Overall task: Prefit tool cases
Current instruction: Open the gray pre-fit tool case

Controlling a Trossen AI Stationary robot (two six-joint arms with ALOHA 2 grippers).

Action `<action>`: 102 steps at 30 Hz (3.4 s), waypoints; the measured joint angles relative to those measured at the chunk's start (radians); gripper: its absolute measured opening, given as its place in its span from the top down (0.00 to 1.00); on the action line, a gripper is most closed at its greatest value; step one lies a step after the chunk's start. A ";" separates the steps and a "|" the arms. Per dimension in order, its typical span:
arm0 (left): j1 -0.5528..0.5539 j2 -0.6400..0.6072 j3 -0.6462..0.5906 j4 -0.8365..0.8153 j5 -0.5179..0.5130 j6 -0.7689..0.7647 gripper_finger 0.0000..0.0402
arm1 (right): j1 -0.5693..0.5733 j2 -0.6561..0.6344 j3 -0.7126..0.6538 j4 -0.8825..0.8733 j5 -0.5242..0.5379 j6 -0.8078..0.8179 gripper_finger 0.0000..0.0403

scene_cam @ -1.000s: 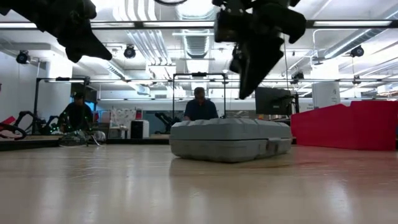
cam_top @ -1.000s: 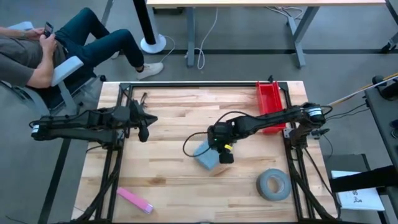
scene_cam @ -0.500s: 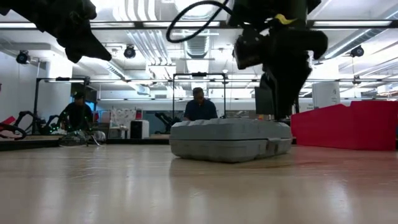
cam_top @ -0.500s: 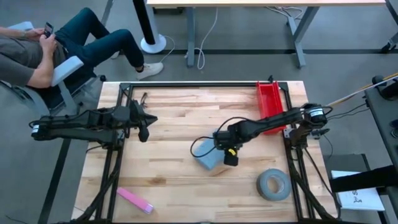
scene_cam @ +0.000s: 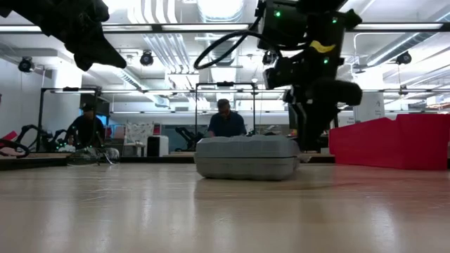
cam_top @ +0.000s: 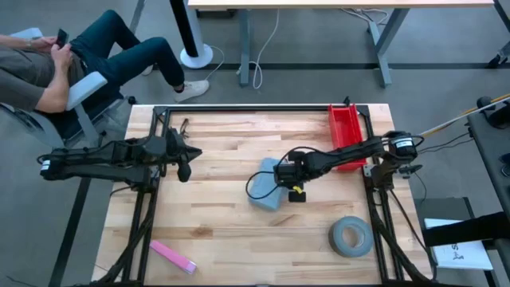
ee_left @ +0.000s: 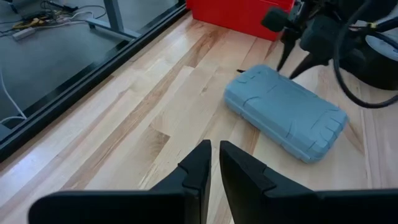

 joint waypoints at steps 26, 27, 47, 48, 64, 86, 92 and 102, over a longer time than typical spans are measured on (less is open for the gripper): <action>0.000 0.000 0.000 -0.006 0.003 -0.001 0.90 | 0.003 -0.028 -0.008 0.041 -0.154 -0.027 0.69; 0.000 0.000 0.000 -0.005 0.002 0.003 0.90 | 0.003 -0.021 -0.011 0.049 -0.138 -0.023 0.67; 0.000 0.013 0.000 -0.004 0.060 0.018 0.72 | -0.006 -0.001 -0.102 0.245 -0.102 0.047 0.39; 0.000 0.013 0.000 -0.006 0.060 0.017 0.71 | -0.006 -0.001 -0.104 0.248 -0.102 0.047 0.39; 0.000 0.013 0.000 -0.005 0.081 0.011 0.73 | -0.006 -0.001 -0.146 0.312 -0.073 0.074 0.37; 0.000 0.013 0.000 -0.007 0.106 0.008 0.73 | 0.008 -0.047 -0.212 0.416 -0.078 0.169 0.44; 0.000 0.013 0.000 -0.011 0.106 0.007 0.71 | 0.010 -0.064 -0.244 0.428 -0.076 0.184 0.42; 0.000 0.013 0.000 -0.011 0.106 0.008 0.73 | 0.025 -0.061 -0.288 0.522 -0.048 0.221 0.44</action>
